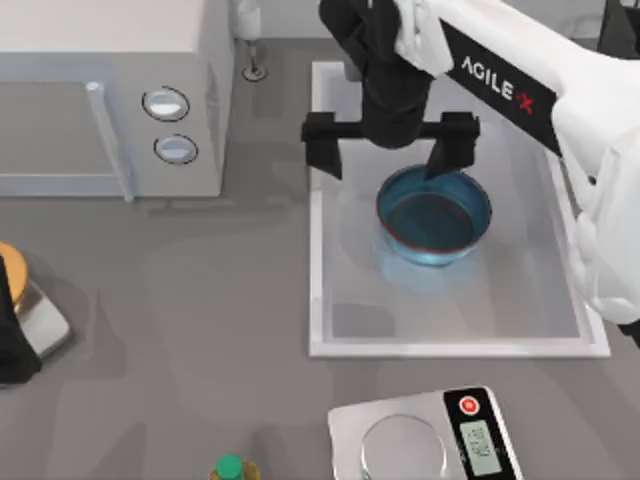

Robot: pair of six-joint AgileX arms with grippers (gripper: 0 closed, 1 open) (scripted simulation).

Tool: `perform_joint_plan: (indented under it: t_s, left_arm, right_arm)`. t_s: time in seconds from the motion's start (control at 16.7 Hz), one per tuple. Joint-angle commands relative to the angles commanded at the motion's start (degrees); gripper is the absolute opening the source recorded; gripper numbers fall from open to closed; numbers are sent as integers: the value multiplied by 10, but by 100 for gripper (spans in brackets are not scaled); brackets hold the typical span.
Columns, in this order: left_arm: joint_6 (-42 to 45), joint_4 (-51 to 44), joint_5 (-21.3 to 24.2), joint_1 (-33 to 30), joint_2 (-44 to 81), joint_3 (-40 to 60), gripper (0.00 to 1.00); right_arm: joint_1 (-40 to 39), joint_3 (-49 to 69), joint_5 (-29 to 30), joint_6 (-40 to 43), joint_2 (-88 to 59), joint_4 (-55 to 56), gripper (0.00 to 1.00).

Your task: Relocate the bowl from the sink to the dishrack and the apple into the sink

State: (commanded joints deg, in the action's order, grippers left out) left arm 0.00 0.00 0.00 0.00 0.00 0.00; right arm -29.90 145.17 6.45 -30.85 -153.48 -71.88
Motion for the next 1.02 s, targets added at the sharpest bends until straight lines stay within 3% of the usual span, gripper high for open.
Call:
perform_joint_plan:
  t_s: [0.3,0.72,0.96,1.02]
  left_arm:
    - [0,0,0,0,0,0,100]
    - [0,0,0,0,0,0,100]
    - [0,0,0,0,0,0,100]
    - [0,0,0,0,0,0,100]
  right_arm:
    - [3,-1,0,1,-2,3,100]
    - [10,-14,0,10,-99,116,100]
    - [11,-15,0,10,-105,121,100]
    - [11,-15,0,10,-105,121,92]
